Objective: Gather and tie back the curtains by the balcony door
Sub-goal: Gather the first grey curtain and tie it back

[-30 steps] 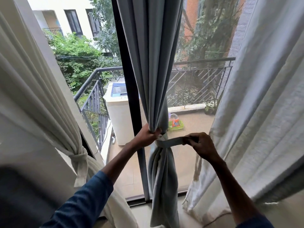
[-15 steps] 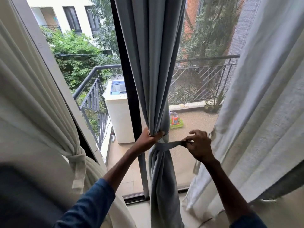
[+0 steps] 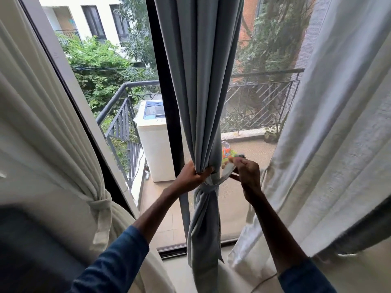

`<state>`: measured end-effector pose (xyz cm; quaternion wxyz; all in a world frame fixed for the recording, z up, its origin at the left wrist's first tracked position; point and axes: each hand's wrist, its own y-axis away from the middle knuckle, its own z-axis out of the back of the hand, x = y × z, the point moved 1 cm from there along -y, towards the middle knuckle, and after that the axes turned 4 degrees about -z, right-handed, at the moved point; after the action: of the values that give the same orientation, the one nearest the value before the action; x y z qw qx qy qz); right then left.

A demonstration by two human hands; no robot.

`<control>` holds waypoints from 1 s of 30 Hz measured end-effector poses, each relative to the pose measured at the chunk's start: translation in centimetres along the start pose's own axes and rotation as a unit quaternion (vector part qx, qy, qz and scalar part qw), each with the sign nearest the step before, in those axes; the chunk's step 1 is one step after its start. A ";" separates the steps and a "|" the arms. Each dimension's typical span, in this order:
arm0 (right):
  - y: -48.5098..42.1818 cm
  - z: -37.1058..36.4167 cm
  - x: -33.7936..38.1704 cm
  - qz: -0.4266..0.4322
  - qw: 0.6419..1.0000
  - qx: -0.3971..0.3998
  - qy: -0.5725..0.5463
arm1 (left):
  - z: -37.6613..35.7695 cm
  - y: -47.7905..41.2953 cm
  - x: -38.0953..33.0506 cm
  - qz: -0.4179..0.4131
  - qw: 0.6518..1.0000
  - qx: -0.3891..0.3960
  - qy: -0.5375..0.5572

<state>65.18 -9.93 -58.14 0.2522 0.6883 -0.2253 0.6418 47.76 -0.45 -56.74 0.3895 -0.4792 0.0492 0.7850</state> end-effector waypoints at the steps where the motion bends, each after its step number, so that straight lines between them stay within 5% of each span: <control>1: 0.0 -0.4 0.5 0.026 0.999 -0.035 0.022 | 0.1 0.1 0.0 0.008 1.000 0.002 -0.008; 6: 0.7 -2.1 3.1 0.136 0.978 -0.143 0.065 | 0.4 -0.1 0.8 0.029 0.996 0.001 -0.080; 10: 1.4 -2.0 4.0 0.171 0.976 -0.131 0.045 | 1.2 0.1 -0.1 0.048 0.991 -0.023 -0.126; 13: 2.4 -1.6 4.0 0.307 0.928 -0.143 0.152 | 1.5 -0.1 -0.1 0.070 0.987 -0.030 -0.143; 16: 3.4 -2.6 2.7 0.386 0.895 -0.065 0.215 | 1.8 -0.1 -0.7 0.099 0.986 -0.017 -0.134; 22: 4.0 -3.9 0.2 0.389 0.873 0.017 0.295 | 2.0 -0.2 -1.1 0.135 0.986 0.012 -0.097; 26: 4.0 -3.9 0.6 0.282 0.883 0.064 0.371 | 2.2 -0.3 -0.4 0.148 0.987 0.024 -0.053; 30: 4.4 -3.0 1.5 0.362 0.792 0.099 0.481 | 2.4 -0.4 -0.1 0.142 0.989 0.034 -0.030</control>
<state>60.17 -11.38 -56.20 0.0071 0.1801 -0.2429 0.9532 46.30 0.85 -55.22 0.2914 -0.4302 0.1314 0.8443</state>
